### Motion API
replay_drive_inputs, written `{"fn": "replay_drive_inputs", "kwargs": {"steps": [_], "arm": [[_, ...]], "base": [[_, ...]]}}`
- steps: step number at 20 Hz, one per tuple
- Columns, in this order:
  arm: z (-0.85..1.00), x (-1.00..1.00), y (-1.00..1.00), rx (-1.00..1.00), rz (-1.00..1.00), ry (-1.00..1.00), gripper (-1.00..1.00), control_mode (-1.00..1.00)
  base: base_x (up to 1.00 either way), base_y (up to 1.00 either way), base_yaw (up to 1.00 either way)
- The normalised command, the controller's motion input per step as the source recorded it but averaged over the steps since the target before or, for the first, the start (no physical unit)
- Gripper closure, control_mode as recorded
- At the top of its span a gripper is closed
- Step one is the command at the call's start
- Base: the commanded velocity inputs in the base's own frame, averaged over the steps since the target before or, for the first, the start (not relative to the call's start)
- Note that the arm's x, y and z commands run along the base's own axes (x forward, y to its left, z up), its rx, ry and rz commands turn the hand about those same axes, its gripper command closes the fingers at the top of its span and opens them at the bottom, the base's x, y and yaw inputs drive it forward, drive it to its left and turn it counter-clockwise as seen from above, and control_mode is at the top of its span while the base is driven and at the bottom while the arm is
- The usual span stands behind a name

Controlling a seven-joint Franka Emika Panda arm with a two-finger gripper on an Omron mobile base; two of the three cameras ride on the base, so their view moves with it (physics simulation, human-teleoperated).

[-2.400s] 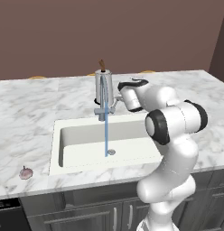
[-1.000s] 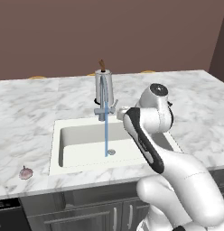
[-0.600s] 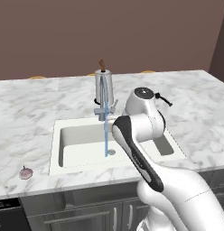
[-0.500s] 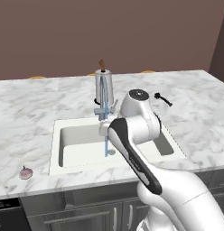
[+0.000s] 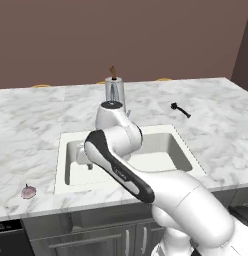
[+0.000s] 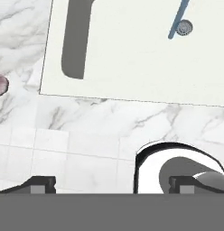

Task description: Turn on the sink faucet. Then move the garlic from the counter to the sink. Turn off the sink. Move the vegetable from the sink to the pot next to the stove. Finally move the pot to the rear left burner.

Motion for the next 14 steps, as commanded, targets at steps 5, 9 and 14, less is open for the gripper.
{"fn": "replay_drive_inputs", "kwargs": {"steps": [5, 9, 14], "arm": [[-0.33, 0.0, 0.99, -0.09, 0.19, 0.11, -1.0, -1.0], [-0.4, 0.0, 1.0, -0.08, 0.18, 0.02, -1.0, -1.0], [-0.46, 0.0, 0.99, -0.05, 0.18, 0.0, -1.0, -1.0]], "base": [[0.0, 0.0, 0.0], [0.0, 0.0, 0.0], [0.0, 0.0, 0.0]]}}
